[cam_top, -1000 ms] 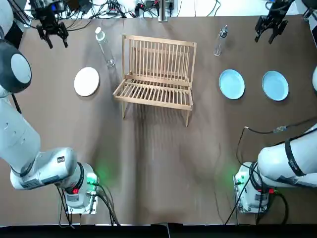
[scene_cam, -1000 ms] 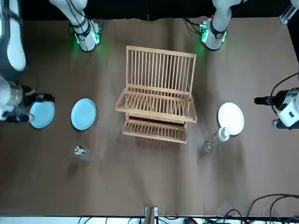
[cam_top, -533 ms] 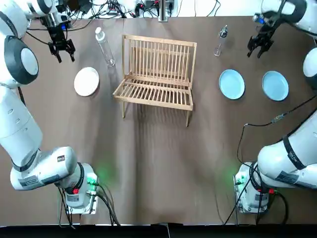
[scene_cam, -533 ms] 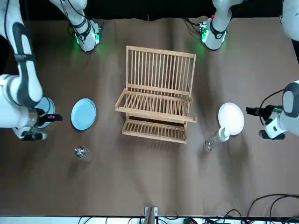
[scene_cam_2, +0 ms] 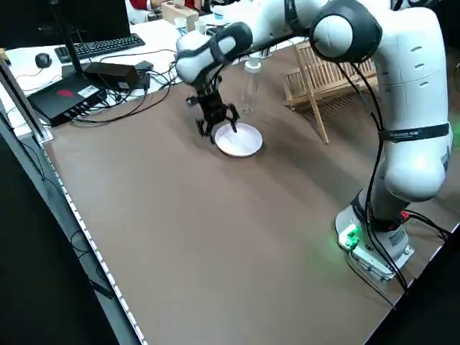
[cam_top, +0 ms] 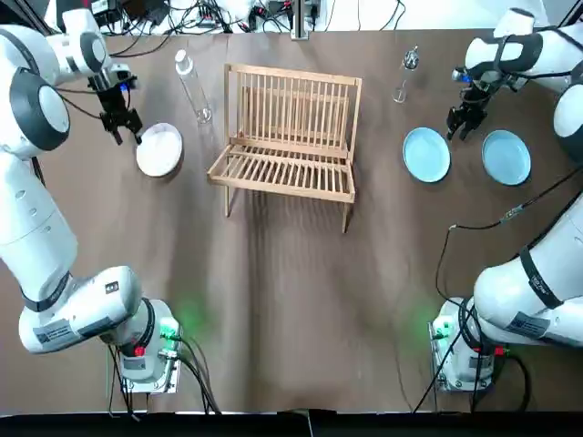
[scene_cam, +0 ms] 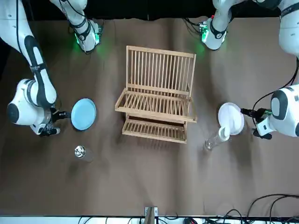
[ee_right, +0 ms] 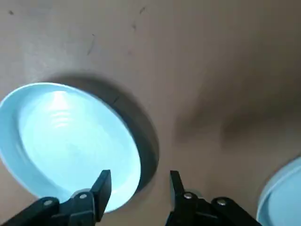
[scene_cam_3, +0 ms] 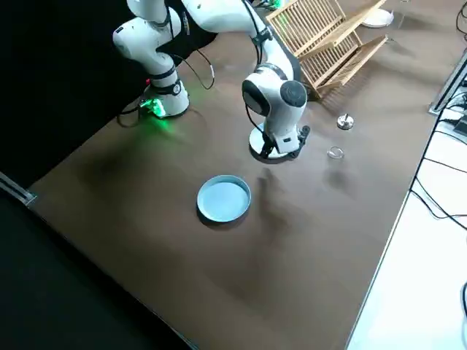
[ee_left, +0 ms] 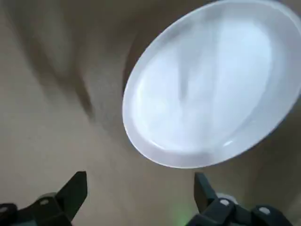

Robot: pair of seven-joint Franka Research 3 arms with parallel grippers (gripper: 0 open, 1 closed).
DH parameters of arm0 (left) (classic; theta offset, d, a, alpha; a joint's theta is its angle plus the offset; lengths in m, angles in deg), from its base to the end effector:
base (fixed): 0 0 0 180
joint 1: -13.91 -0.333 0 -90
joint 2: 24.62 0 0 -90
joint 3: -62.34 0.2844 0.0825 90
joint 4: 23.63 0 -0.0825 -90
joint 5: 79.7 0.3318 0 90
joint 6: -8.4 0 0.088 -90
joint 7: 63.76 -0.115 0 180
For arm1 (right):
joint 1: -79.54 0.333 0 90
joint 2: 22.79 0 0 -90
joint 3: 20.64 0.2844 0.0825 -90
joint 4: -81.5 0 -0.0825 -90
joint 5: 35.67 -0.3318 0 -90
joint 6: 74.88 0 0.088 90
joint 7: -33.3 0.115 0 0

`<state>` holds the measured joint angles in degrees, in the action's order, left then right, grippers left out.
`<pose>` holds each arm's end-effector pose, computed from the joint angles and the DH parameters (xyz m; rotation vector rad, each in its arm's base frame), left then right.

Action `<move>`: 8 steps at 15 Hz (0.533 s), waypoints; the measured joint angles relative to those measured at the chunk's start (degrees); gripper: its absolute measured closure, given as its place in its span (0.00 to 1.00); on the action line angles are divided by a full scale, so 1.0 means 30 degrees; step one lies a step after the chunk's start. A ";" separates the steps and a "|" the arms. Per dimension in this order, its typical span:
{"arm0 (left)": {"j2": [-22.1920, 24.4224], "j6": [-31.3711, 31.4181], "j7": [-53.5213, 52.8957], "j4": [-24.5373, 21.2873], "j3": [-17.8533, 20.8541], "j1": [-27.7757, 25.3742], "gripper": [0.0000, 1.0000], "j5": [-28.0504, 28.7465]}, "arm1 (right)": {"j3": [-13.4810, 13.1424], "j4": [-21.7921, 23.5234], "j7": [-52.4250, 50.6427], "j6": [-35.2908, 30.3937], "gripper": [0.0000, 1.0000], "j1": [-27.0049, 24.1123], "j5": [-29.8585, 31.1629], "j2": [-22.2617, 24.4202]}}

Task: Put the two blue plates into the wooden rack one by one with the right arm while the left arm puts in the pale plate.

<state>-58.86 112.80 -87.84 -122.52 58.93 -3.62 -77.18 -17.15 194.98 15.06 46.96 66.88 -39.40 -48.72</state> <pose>0.5309 0.1393 0.2124 2.8856 -0.2807 -0.7014 0.5202 -0.0808 0.2188 -2.9608 -0.1680 0.4175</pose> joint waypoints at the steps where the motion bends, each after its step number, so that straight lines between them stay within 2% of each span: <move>1: -0.0238 0.0298 -0.0283 -0.0177 -0.0005 -0.0158 0.00 -0.0001 | -0.0003 0.0130 -0.0006 0.0203 0.44 -0.0016 0.0002 -0.0224; 3: -0.0670 0.0586 -0.0452 -0.0266 -0.0014 -0.0212 0.01 -0.0001 | -0.0003 0.0174 -0.0019 0.0372 0.46 -0.0034 0.0003 -0.0649; 4: -0.0845 0.0735 -0.0453 -0.0268 -0.0038 -0.0179 0.01 -0.0001 | 0.0011 0.0176 -0.0036 0.0388 0.51 -0.0033 0.0003 -0.0819; 6: -0.1095 0.1194 -0.0454 -0.0268 -0.0094 -0.0093 0.04 -0.0001 | 0.0014 0.0177 -0.0037 0.0392 0.54 -0.0034 0.0003 -0.1089; 8: -0.1250 0.1470 -0.0454 -0.0269 -0.0131 -0.0039 0.08 -0.0001 | -0.0001 0.0181 -0.0037 0.0349 0.73 -0.0043 0.0002 -0.1255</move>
<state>-62.61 117.21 -89.20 -123.33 58.53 -3.74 -77.18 -17.15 195.52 14.95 48.01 66.75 -39.40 -52.49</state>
